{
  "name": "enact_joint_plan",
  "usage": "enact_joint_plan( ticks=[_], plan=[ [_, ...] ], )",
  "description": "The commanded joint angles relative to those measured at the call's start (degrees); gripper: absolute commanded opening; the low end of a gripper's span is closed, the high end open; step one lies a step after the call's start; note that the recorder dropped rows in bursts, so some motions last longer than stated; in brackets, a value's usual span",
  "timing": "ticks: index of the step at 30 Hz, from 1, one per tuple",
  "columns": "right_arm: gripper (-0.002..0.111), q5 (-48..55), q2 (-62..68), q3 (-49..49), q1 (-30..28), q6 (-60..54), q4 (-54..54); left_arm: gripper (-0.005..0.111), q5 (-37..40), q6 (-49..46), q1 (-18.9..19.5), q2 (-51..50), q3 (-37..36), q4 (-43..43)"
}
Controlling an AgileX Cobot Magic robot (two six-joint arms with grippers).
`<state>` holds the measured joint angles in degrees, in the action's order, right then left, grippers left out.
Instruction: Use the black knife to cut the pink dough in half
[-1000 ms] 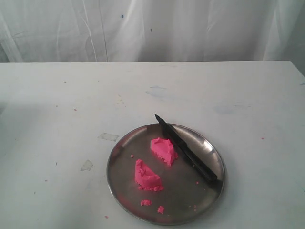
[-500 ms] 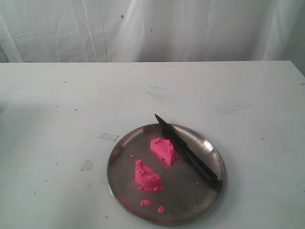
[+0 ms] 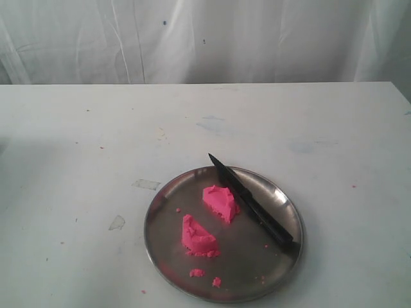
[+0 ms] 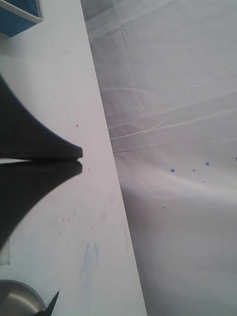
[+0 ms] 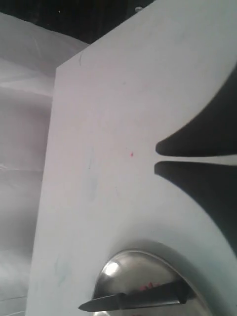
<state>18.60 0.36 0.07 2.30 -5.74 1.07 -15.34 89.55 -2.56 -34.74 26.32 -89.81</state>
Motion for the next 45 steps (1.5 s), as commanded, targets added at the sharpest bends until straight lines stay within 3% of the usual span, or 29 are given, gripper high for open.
enact_joint_plan(
  ticks=[1, 6, 24, 32, 35, 37, 41, 45],
  plan=[
    [0.000, 1.04, -0.36, -0.07, -0.08, -1.04, 0.46, 0.000, -0.73, 0.43, 0.15, 0.57, -0.21, -0.80],
    [0.000, 1.04, -0.36, -0.07, -0.08, 11.35, -5.82, 0.000, -0.73, 0.43, 0.15, 0.57, -0.21, -0.80],
    [0.000, 0.61, -0.36, -0.07, -0.08, 11.61, -9.05, 0.000, -1.17, 0.43, 0.15, 0.57, -0.21, -0.80],
    [0.000, 0.60, -0.36, -0.07, -0.08, 11.61, -9.05, 0.000, -1.40, 0.43, -3.88, 4.99, -0.21, -0.80],
    [0.000, 0.60, -0.36, -0.07, -0.08, 11.61, -9.05, 0.000, -2.06, 0.43, -1.60, 11.14, -1.20, -0.54],
    [0.000, 0.60, -0.36, -0.07, -0.08, 11.61, -9.05, 0.000, -0.35, 0.43, 2.28, 16.64, -2.40, -0.44],
    [0.000, 0.60, -0.36, -0.07, -0.08, 11.61, -9.05, 0.000, 8.56, 0.43, 9.32, 27.99, -5.17, -0.44],
    [0.000, 0.60, -0.36, -0.07, -0.08, 11.61, -9.05, 0.000, 14.33, -0.16, 12.03, 32.37, -5.85, -1.54]
  ],
)
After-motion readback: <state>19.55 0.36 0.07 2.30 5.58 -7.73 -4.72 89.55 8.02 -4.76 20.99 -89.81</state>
